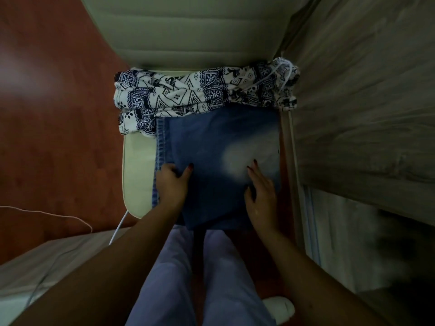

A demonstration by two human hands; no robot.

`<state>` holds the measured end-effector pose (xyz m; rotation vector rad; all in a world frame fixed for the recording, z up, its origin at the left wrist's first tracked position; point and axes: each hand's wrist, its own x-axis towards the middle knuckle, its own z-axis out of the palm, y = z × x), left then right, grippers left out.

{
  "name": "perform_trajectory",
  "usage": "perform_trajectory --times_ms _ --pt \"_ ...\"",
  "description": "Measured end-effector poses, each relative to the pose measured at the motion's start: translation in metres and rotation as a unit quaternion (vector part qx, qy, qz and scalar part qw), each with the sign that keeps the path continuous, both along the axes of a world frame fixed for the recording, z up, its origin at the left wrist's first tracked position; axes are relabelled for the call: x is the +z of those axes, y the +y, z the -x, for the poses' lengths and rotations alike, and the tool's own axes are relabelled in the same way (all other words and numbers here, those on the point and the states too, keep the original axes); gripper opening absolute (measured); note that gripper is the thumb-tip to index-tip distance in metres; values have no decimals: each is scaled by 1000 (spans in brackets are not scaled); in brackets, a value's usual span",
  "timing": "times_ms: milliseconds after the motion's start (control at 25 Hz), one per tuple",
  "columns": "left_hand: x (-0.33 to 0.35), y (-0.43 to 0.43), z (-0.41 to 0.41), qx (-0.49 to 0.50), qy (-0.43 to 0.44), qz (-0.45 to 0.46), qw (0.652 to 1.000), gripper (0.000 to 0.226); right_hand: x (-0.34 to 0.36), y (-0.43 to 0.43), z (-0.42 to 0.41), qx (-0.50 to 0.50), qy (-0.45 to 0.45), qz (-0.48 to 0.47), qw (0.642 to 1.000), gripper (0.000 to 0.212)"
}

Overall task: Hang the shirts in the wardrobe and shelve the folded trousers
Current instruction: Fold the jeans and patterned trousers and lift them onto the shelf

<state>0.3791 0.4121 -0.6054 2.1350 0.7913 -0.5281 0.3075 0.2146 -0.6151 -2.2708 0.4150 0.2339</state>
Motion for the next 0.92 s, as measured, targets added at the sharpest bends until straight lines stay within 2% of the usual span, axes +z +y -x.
perform_trajectory --times_ms 120,200,320,360,400,480,600,640,720,760,840,920 --pt "4 -5 -2 -5 -7 20 1000 33 6 -6 -4 -73 -46 -16 996 30" --pt "11 -7 -1 -32 -42 24 998 26 -1 -12 -8 -146 -21 -17 989 22" --pt "16 -6 2 -61 -80 34 994 17 -15 -23 -18 -280 77 37 956 21" --pt "16 -7 3 -54 -81 48 994 18 -16 -27 -20 -325 129 59 935 24" --pt "15 -7 3 -43 -79 66 994 19 -14 -29 -22 -374 178 39 909 24" --pt "15 -8 4 -24 -69 104 992 20 -21 -38 -25 -464 224 -100 851 24" --pt "15 -6 4 -21 -52 146 988 19 -29 -56 -29 -519 249 -320 753 53" --pt "15 -5 3 -24 -55 158 986 19 -23 -60 -31 -515 246 -348 744 49" --pt "12 -1 1 -30 -68 179 981 19 -7 -65 -33 -467 241 -397 752 35" --pt "11 2 -1 -35 -71 183 980 18 -6 -67 -39 -483 238 -392 745 39" --pt "12 11 -9 -48 -79 192 977 18 6 -68 -43 -460 236 -405 754 49" --pt "13 23 -18 -49 -92 217 971 16 -6 -82 -17 -462 222 -410 755 48"
